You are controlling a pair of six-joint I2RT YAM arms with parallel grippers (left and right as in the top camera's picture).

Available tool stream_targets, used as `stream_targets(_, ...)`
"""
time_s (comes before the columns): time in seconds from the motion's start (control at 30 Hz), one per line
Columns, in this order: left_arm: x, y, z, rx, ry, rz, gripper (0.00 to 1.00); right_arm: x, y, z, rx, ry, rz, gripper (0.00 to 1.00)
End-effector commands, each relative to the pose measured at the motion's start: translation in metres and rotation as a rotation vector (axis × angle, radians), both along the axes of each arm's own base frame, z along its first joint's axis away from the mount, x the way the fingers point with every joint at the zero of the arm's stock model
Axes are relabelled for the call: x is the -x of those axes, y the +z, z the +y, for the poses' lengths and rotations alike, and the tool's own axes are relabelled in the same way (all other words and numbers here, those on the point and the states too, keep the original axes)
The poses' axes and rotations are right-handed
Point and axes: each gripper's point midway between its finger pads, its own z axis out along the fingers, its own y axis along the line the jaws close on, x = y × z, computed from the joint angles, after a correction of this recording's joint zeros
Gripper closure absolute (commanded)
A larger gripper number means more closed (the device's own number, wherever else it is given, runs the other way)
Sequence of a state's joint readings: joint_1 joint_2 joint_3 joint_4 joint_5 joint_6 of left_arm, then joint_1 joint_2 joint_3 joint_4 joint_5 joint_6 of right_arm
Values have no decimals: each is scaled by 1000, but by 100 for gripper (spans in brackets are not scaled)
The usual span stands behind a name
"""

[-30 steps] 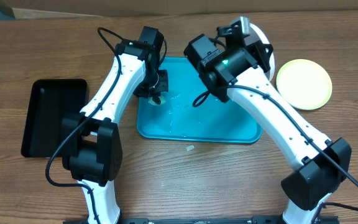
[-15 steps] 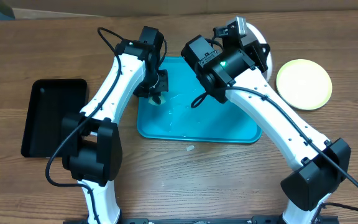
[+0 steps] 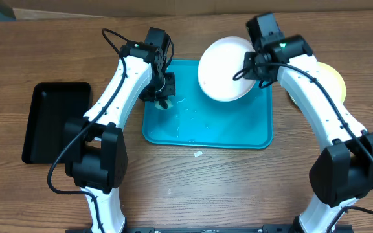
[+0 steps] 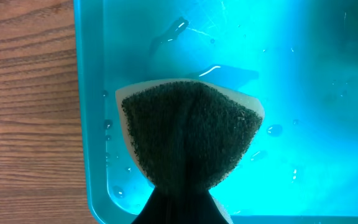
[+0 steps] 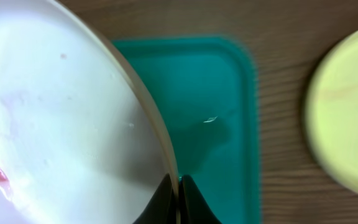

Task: Clean dirty plates on tray and stack at the side
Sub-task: 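Lower the white plate and scrub it again with the left sponge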

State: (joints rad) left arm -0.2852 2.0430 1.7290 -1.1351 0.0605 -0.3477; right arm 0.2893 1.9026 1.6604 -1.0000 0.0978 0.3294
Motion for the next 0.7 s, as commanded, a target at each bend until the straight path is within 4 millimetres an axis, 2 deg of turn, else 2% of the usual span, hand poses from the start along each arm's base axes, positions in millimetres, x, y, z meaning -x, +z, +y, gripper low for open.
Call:
stream_targets(0.0, -3, -2, -2, 13, 5, -1, 96, 24, -18, 40, -209, 83, 79, 96)
stream_targets(0.13, -5, -2, -2, 15, -1, -8, 96, 36, -60, 39, -224, 35, 105, 96)
stream_targets(0.27, -7, -1, -5, 29, -12, -17, 96, 41, -78, 43, -271, 3, 113, 96)
stream_targets(0.37, -9, 4, -28, 152, -84, -26, 96, 44, -82, 57, -345, 37, 114, 96)
stream_targets(0.47, -9, 12, -55, 293, -159, -39, 96, 47, -88, 61, -340, 49, 109, 96)
stream_targets(0.67, -9, 13, -82, 316, -214, -73, 96, 51, -103, 57, -262, -76, 84, 96)
